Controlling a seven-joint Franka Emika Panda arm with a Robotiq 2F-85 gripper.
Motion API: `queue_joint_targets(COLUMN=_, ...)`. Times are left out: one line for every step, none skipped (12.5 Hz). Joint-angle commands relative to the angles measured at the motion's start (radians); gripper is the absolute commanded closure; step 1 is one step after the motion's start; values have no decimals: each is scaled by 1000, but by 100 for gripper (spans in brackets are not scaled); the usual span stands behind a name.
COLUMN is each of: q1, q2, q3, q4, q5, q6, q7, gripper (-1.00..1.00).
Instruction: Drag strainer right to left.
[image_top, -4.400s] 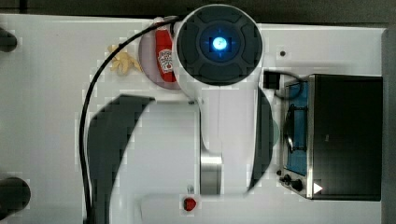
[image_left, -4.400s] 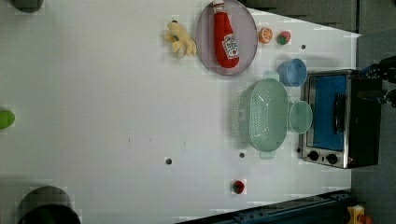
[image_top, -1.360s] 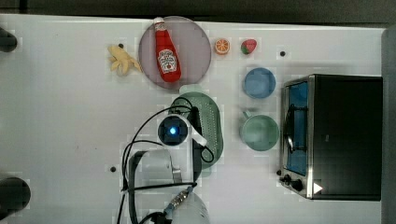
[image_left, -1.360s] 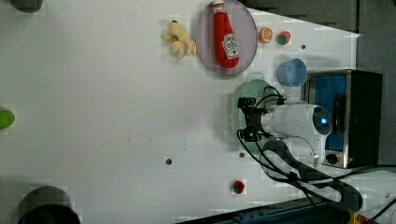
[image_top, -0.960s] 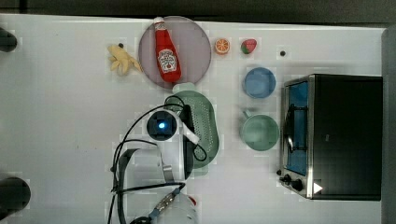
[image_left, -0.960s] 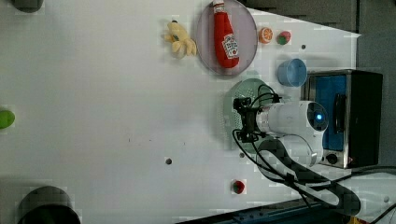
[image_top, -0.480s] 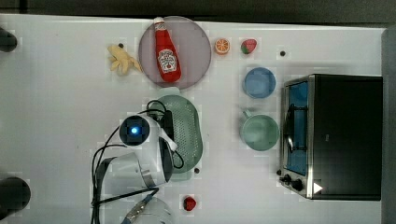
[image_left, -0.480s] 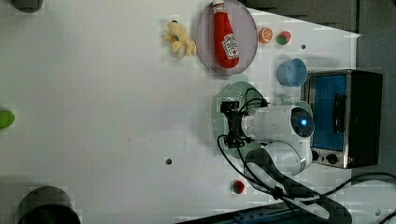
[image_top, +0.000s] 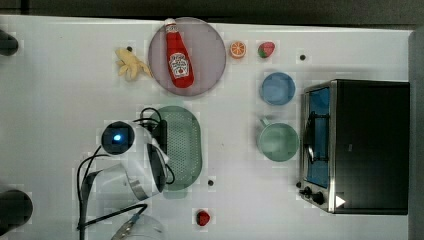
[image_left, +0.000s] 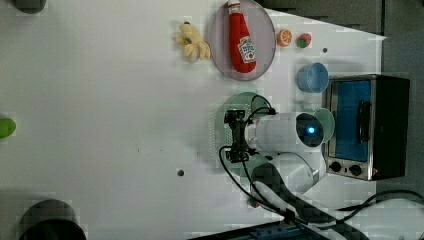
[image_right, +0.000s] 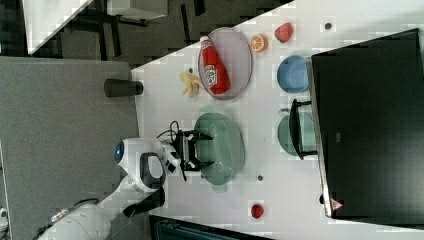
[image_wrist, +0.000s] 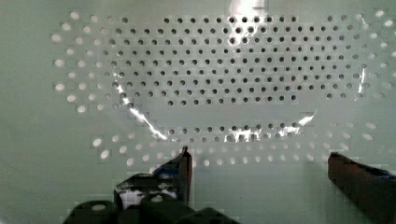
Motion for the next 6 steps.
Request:
queue_joint_targets(q1=52, q2=6, q3=18, q4=60, q5=36, q6=-15, q7=76, gripper=-100)
queue_joint_targets(q1=60, q2=9, q3=24, q4=67, q5=48, q6=-19, q7=76, gripper=-100)
queue_joint_targets(q1=69, q2=14, q3=28, q4=76, q5=54, q6=-22, q7=76, gripper=-100)
queue_joint_targets(q1=79, q2=21, q3=30, q4=87, q5=56, q6=-23, q7=76, gripper=-100)
queue_joint_targets(q1=90, q2=29, q3=30, q4=100, q5=63, q6=-23, q7=77, gripper=-100)
queue_joint_targets(q1=102, q2=39, q3=30, q4=114, q5=77, q6=-23, q7=77, gripper=-100)
